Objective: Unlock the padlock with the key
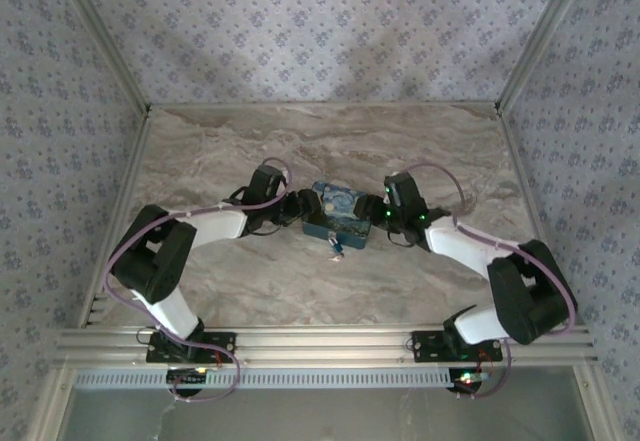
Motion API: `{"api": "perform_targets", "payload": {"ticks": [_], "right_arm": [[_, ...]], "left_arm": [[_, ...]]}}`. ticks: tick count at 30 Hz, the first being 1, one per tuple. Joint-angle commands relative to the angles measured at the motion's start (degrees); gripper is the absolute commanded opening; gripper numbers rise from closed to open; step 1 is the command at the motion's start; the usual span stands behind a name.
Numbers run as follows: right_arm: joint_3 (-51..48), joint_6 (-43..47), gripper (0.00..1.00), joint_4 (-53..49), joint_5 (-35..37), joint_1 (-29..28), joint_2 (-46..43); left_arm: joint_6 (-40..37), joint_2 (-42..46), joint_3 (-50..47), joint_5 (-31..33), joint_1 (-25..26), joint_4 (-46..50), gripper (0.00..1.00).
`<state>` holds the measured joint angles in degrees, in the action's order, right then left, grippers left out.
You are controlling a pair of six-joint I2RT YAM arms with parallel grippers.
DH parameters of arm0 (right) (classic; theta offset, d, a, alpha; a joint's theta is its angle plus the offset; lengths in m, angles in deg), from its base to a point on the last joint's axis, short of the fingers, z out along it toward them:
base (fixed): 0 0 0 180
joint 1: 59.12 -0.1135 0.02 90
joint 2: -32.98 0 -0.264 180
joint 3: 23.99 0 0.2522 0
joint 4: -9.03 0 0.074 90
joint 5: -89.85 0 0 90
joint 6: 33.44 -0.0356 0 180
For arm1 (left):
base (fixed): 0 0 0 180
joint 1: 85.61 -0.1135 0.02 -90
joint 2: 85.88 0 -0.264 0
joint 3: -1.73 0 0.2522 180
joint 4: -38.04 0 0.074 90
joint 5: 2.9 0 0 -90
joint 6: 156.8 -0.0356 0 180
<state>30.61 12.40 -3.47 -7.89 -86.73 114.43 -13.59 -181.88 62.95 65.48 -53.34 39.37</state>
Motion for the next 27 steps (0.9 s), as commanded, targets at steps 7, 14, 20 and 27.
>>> {"api": "perform_targets", "payload": {"ticks": [7, 14, 20, 27], "right_arm": [[10.0, 0.4, 0.58, 1.9, -4.8, 0.2, 10.3], [10.4, 4.5, 0.6, -4.5, -0.3, 0.2, 7.0], [7.3, 8.6, 0.6, -10.9, 4.6, -0.6, -1.4], [2.9, 12.5, 0.58, -15.5, 10.0, -7.0, -10.7]], "left_arm": [[-0.4, 4.2, -0.6, 2.4, -0.4, -0.4, 0.63], [-1.8, 5.5, -1.1, 3.5, -2.1, 1.9, 0.64], [-3.1, 10.6, -3.3, 6.1, -2.1, 5.0, 0.64], [-2.7, 17.2, -7.4, 6.7, -2.0, 7.3, 0.64]]}}
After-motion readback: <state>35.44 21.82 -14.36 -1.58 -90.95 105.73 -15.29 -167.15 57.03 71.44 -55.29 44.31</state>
